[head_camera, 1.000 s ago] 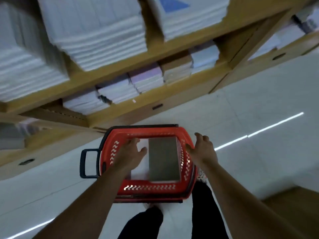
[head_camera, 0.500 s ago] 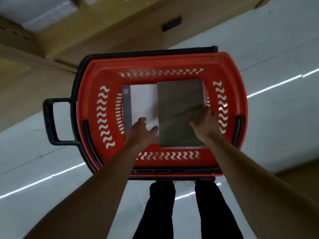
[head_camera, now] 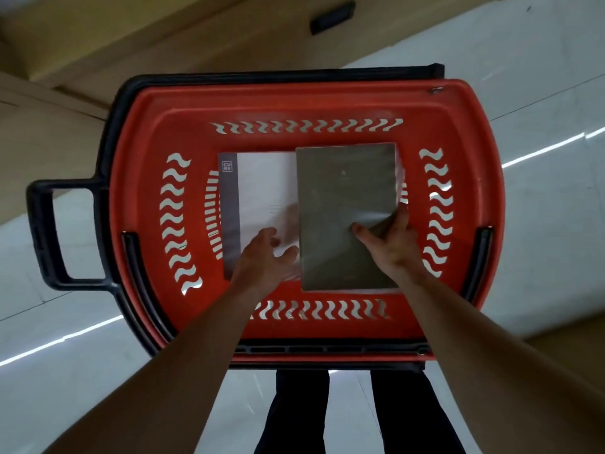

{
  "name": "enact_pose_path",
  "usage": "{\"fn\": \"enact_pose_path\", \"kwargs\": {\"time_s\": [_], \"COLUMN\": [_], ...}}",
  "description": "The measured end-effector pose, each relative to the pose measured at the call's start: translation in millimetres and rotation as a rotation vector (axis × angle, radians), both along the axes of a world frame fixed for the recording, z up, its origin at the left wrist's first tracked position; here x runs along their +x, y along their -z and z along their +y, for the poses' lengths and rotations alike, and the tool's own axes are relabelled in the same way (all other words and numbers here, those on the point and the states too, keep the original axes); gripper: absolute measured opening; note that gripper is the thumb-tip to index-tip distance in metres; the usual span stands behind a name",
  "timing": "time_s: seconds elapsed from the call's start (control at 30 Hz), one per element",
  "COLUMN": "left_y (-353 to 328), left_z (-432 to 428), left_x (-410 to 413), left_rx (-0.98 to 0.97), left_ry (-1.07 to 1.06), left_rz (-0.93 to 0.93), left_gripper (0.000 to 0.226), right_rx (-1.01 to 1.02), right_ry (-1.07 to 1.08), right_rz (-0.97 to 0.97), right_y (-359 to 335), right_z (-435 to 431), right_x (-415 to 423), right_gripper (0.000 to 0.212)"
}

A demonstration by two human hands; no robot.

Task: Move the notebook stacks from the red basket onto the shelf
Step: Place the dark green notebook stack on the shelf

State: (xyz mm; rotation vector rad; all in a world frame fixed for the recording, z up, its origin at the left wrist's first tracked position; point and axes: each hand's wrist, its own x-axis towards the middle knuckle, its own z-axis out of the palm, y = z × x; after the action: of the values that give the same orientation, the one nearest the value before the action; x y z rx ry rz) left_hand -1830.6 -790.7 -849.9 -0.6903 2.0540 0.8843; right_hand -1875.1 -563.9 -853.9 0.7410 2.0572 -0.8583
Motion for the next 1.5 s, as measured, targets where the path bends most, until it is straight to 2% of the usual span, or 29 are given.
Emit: {"fn": "enact_pose_path", "kwargs": {"time_s": [0.07, 0.2, 0.33, 0.6, 0.87, 1.0, 1.13, 1.3, 1.5], "left_y": [-1.8, -1.3, -1.5, 9.3, 2.6, 5.7, 7.2, 5.1, -21.2], "left_z": [4.7, 18.7, 40.7, 51.0, 61.3, 56.7, 52.2, 52.6, 53.2], "left_x": [0.4, -2.3, -8.2, -4.4, 1.3, -4.6, -9.7, -12.5, -11.0], "left_rx": [0.038, 0.097, 0.165, 0.159, 0.068, 0.099, 0.118, 0.215, 0.227], "left_ry": [0.002, 0.003, -0.026, -0.121, -0.131, -0.169, -0.217, -0.29, -0.33], "left_rz": [-0.005, 0.002, -0.023, -0.009, 0.084, 0.062, 0.107, 0.058, 0.098], "left_gripper": [0.058, 0.05, 0.057, 0.068, 0.074, 0.072, 0.072, 0.055, 0.041], "right_rx": [-0.009, 0.014, 0.032, 0.084, -0.018, -0.008, -0.028, -0.045, -0.06], "right_ry": [0.008, -0.026, -0.037, -0.069, -0.028, -0.011, 0.03, 0.062, 0.045], "right_rz": [0.0, 0.038, 0.059, 0.115, 0.079, 0.061, 0.058, 0.059, 0.117], "right_y": [1.5, -0.3, 4.8, 8.2, 15.5, 18.5, 16.5, 17.1, 2.1], "right_z": [0.6, -3.9, -1.5, -1.7, 3.4, 2.2, 1.3, -0.4, -1.7], "right_x": [-0.5, 1.9, 5.0, 7.6, 3.4, 5.0, 2.8, 3.0, 6.0], "right_gripper": [0.127, 0.118, 0.125, 0.106, 0.107, 0.113, 0.106, 0.107, 0.098]}}
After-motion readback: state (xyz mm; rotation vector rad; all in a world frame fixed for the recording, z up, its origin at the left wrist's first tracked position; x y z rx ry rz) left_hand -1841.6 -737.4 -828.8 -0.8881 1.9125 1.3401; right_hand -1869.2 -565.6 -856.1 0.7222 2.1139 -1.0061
